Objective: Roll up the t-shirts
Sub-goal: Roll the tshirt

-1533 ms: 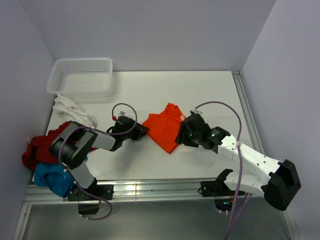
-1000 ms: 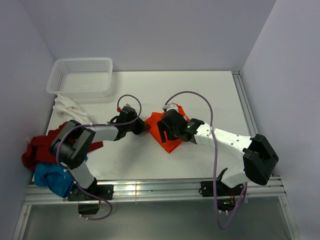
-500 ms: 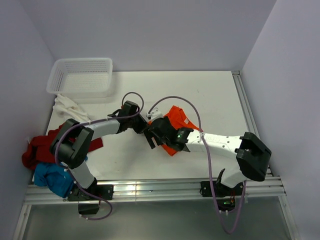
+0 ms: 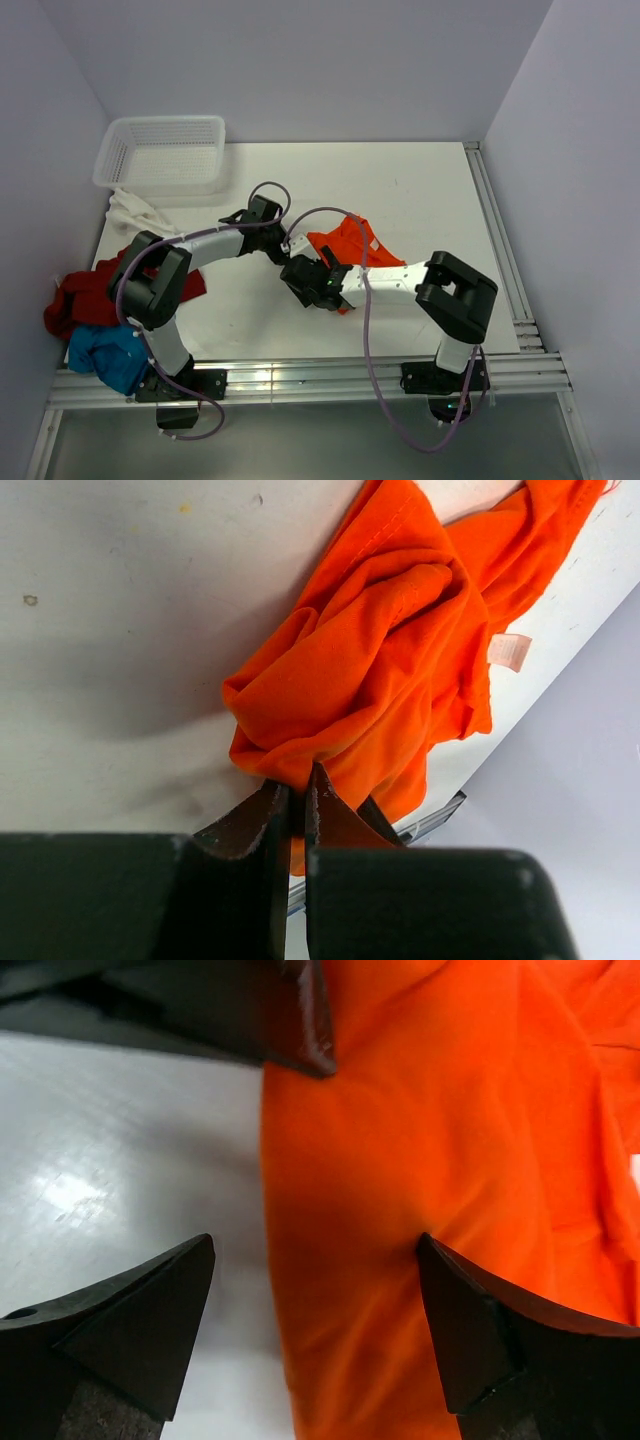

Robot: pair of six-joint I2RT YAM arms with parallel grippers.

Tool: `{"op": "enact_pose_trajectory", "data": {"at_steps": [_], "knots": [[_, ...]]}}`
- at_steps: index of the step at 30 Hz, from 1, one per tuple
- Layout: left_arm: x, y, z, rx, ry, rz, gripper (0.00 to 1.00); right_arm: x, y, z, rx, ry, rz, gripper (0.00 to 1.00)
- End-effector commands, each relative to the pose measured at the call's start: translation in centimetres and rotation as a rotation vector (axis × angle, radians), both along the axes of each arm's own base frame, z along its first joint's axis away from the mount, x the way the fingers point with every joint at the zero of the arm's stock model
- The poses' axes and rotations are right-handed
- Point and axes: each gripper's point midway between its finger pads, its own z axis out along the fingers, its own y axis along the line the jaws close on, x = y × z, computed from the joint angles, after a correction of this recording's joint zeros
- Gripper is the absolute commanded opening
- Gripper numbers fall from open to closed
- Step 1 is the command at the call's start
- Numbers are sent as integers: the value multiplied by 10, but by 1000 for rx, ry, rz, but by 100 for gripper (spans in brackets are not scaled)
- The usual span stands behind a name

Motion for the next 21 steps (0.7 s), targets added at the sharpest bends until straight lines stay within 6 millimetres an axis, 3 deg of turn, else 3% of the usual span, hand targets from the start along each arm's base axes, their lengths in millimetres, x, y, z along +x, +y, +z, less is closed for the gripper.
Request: {"op": "enact_pose_trajectory", "data": {"at_steps": [1,8,17,19,21], "knots": [[-1,-5,10,-27,6,-36,0,20,1,18,-43,-109,-73,89],[-3,0,9,-25,18,-37,0,28,-12,8,-147,-149,-123,77],[-3,1,10,-16,26,-50,0,39,-20,14,-228,-226,-145,73],[-4,2,9,-12,31,-51,0,40,-21,14,-232,-232,-148,67],[-3,2,9,-10,32,-52,0,41,-20,13,-229,-230,-143,50]]}}
